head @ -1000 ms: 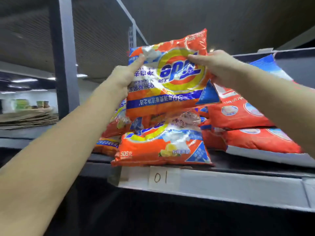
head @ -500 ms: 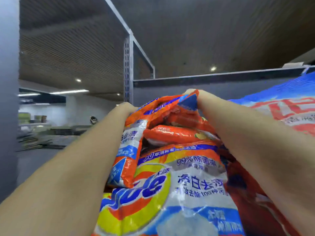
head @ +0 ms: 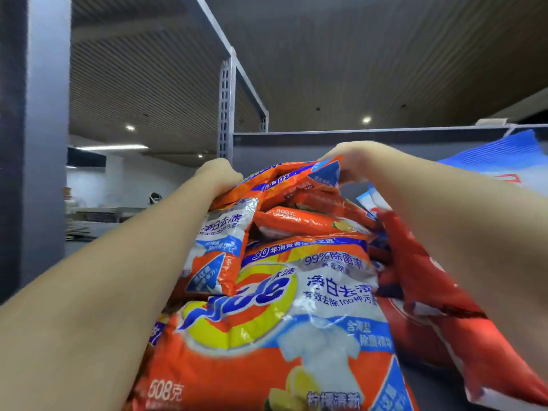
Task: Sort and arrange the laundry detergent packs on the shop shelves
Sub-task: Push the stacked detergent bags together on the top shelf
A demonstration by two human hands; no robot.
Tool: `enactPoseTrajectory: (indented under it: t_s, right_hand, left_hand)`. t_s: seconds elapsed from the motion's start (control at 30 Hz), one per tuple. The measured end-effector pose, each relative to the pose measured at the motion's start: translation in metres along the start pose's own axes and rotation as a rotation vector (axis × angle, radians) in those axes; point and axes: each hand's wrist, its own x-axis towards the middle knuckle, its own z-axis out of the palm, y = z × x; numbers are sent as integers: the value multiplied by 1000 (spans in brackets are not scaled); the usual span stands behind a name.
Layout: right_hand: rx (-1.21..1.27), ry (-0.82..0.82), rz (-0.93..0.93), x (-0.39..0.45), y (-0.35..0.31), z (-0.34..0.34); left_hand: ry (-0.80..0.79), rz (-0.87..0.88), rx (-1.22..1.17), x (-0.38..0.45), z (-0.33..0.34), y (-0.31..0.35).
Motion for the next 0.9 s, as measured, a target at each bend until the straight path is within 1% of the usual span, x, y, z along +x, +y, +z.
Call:
enactPoseTrajectory:
  t_s: [0.03, 0.1, 0.13, 0.2, 0.27, 0.4, 0.5, 0.57, 0.67, 0.77, 0.9]
  right_hand:
    - [-21, 55, -3, -5, -1, 0]
    - [-185, 137, -22, -25, -7, -2]
    - [-185, 213, -70, -34, -10, -2]
    - [-2, 254, -87, -54, -17, -5]
    - [-28, 344, -72, -74, -23, -11]
    - [-320, 455, -139, -119, -32, -6]
    - [-523, 429, -188, -171, -29, 11]
    - [-587, 432, -222, -203, -21, 20]
    - [-537, 443, -255, -253, -7, 33]
    - [-380, 421, -301, -312, 9, 49]
    - [-165, 399, -314, -397, 41, 81]
  left_hand:
    - [-3, 25, -14, -8, -4, 1]
    - [14, 59, -27, -26, -12, 3]
    - [29, 83, -30, -38, -17, 5]
    - [67, 144, -10, -63, -27, 9]
    - [97, 187, 5, -86, -38, 14]
    - [148, 265, -6, -139, -58, 25]
    - [155, 309, -24, -187, -65, 30]
    - [164, 349, -31, -223, -67, 31]
    - [183, 405, -45, -282, -68, 28]
    - [210, 488, -52, -341, -62, 21]
    - [234, 580, -176, -421, -38, 1]
